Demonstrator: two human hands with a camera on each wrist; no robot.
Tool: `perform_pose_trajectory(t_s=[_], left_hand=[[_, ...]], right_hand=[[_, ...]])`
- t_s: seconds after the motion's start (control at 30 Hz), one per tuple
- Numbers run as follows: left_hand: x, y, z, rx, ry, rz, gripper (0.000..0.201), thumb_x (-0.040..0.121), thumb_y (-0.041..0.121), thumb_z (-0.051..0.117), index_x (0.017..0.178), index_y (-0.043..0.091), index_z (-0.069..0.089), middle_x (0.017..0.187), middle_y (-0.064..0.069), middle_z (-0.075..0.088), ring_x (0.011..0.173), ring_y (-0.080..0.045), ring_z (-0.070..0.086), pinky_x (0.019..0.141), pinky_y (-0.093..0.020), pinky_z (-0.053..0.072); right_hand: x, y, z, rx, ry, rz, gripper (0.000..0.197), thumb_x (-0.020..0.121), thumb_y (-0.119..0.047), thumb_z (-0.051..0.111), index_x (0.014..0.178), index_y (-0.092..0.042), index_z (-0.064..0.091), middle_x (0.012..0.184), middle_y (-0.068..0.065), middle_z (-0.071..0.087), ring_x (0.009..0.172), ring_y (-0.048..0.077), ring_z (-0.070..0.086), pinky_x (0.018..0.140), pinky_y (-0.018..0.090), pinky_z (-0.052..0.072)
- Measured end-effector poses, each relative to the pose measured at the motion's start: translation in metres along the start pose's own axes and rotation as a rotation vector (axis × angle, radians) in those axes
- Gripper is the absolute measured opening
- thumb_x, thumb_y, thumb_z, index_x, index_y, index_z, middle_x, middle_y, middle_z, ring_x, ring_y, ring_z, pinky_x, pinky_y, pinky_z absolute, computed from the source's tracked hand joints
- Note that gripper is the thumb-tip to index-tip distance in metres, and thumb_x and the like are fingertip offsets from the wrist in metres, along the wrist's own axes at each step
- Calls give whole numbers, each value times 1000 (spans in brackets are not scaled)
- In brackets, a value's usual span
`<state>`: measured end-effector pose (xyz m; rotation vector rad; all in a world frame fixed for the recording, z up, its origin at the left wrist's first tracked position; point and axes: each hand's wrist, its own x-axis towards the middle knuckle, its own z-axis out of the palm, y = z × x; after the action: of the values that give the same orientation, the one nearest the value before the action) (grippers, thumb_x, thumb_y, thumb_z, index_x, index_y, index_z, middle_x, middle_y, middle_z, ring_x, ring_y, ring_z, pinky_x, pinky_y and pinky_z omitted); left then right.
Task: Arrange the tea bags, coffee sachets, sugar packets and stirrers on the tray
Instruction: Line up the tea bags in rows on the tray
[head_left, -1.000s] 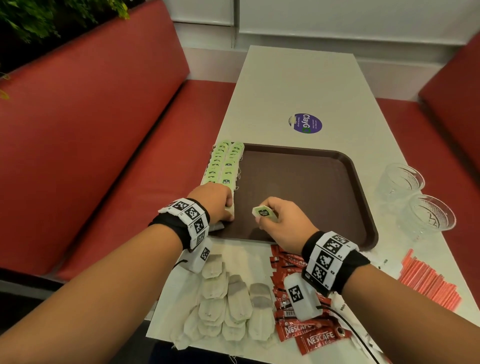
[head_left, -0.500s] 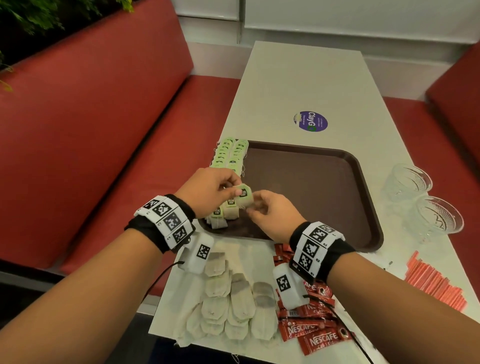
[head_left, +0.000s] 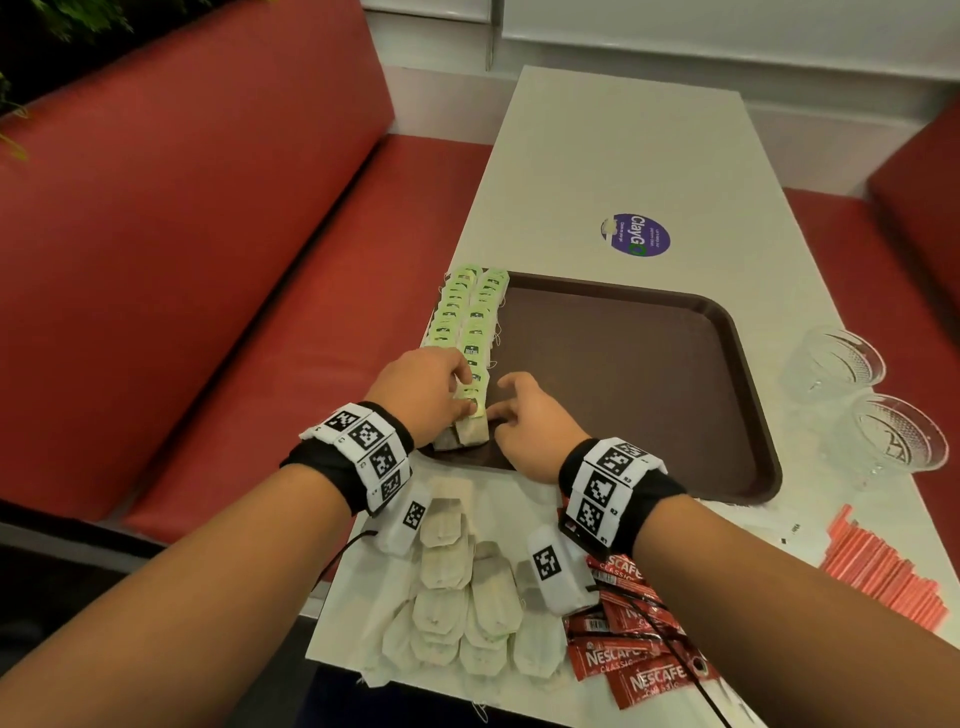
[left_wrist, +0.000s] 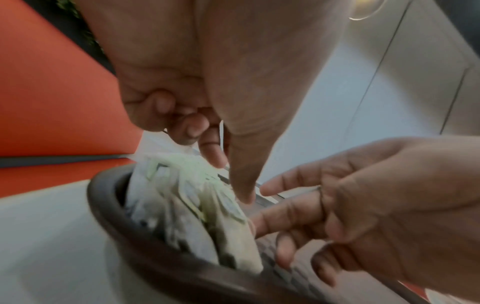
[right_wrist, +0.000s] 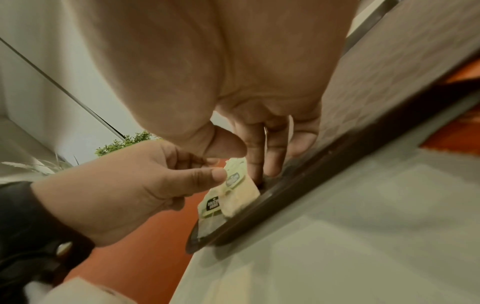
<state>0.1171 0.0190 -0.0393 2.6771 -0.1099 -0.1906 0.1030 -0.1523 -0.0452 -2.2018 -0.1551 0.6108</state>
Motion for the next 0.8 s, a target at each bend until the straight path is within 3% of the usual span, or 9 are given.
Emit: perform_pose_trajectory(t_s=[0.17,0.27,0.33,0.43,0.5,0.6,0.7,0.8], left_hand=[[-7,10,6,171,-188,52,23,78,40,78,93,30,65,94,8,63,89,-17,61,79,-33,52],[-10,10,3,159,-189,66,26,79,44,77,98,29,67,95,10,64,89,-15,61,77,-32,50],[-18,11,-3,127,-144,105,23,84,43,73,101,29,67,94,11,64,87,-12,60,73,-29,45],[-38,10,-14,56,-131,175,19,88,42,70,102,30,69,94,14,66,85,-7,58,77,-29,47],[-55,5,-20,80,-219,230,20,86,43,72,103,32,70,96,16,68,83,1,56,79,-27,49],[-79,-7,-17,158,-361,250,32,80,49,77,106,35,69,101,19,66,77,9,52,69,-16,41],[-97,-16,-6,185,-424,195,42,73,55,80,108,37,66,103,18,61,86,-2,55,76,-24,47],[-107,-18,1,186,-345,204,33,80,51,74,108,35,69,103,15,65,90,-8,61,82,-34,52]], right_hand=[[-5,-2,-1,-44,-20,-3,53,93,-2,46,143,-15,32,129,2,64,106,19,61,81,25,47],[-16,-4,-7,-118,-12,-24,54,94,-5,47,145,-16,33,130,0,62,112,20,59,91,29,49],[-27,-4,-13,-194,-11,-66,49,92,-6,49,139,-17,42,128,0,62,115,20,58,96,31,48],[-48,0,-19,-361,-28,-140,36,91,-12,54,126,-20,57,119,0,65,109,20,60,90,29,47],[-62,5,-19,-423,-77,-173,30,92,-17,58,121,-22,62,118,-4,66,108,17,61,85,24,43],[-76,11,-12,-496,-133,-240,24,94,-27,62,117,-24,66,116,-10,66,106,11,59,80,20,35],[-80,12,3,-527,-153,-293,27,92,-32,66,118,-25,66,119,-9,66,107,11,57,81,22,36],[-79,6,19,-564,-155,-313,35,90,-30,66,125,-23,62,124,-6,64,112,17,56,90,28,43]])
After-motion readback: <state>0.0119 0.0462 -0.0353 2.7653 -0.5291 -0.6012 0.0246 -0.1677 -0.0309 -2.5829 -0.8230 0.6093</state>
